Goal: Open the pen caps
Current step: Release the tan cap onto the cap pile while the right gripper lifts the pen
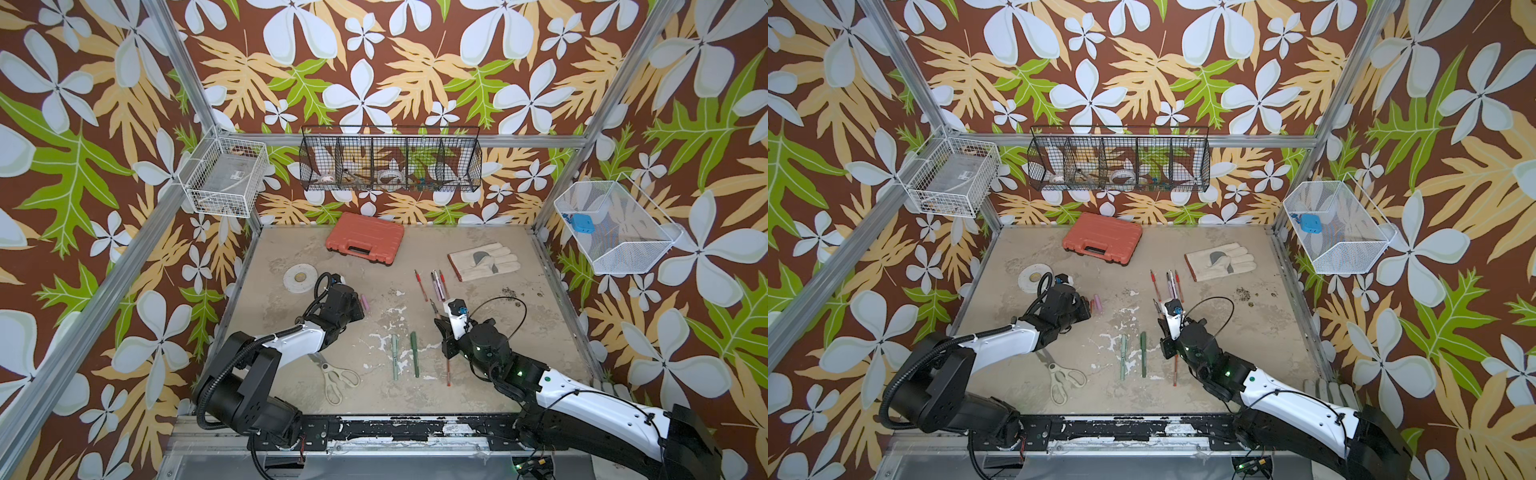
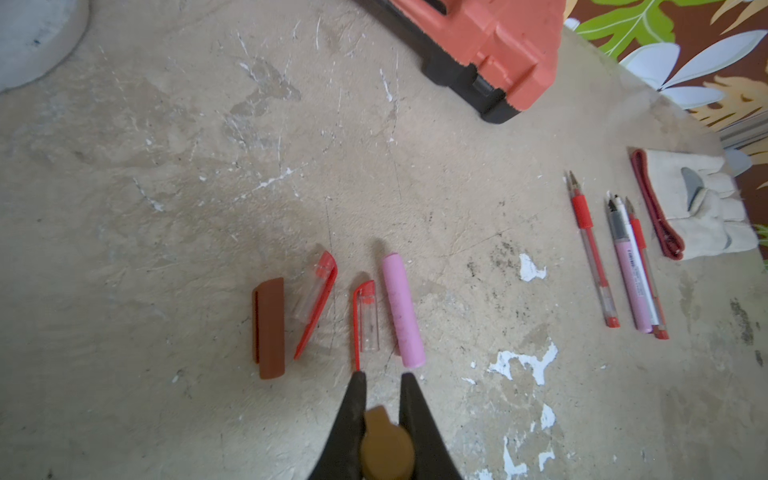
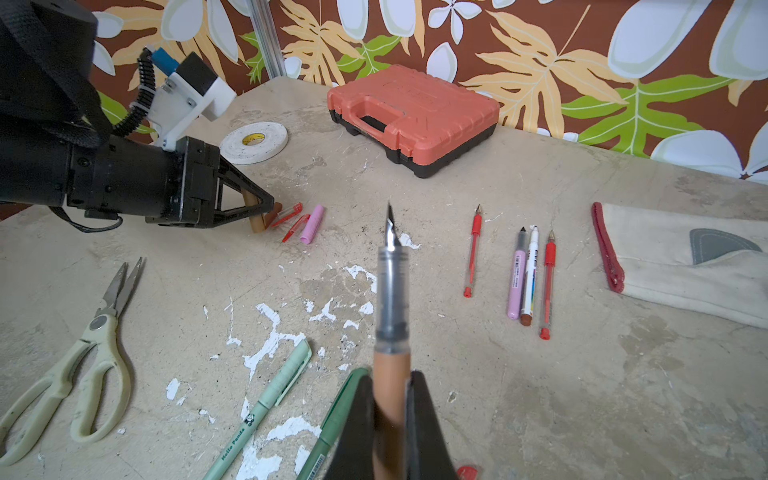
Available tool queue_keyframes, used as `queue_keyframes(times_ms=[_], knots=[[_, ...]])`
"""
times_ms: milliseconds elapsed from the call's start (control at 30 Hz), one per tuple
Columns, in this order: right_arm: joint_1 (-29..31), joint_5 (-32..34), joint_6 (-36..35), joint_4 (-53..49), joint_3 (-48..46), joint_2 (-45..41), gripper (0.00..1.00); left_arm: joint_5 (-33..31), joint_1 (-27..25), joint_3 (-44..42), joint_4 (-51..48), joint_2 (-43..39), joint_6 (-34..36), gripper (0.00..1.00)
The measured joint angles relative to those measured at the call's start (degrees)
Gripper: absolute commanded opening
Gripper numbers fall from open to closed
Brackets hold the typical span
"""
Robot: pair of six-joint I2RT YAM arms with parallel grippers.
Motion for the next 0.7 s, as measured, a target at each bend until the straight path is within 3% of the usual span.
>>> queue_keyframes(times_ms=[567,700], knots=[[-0.04,0.85,0.87,-0.07,-0.42,-1.33,0.00,-0.13,-0.02,1.77,-1.62,5.60,1.14,0.04],[-0.04,0.96,0.90,-0.07,-0.42,-0.42,0.00,0.02,-0.02,2.16,-1.64,6.25,1.38,0.11]])
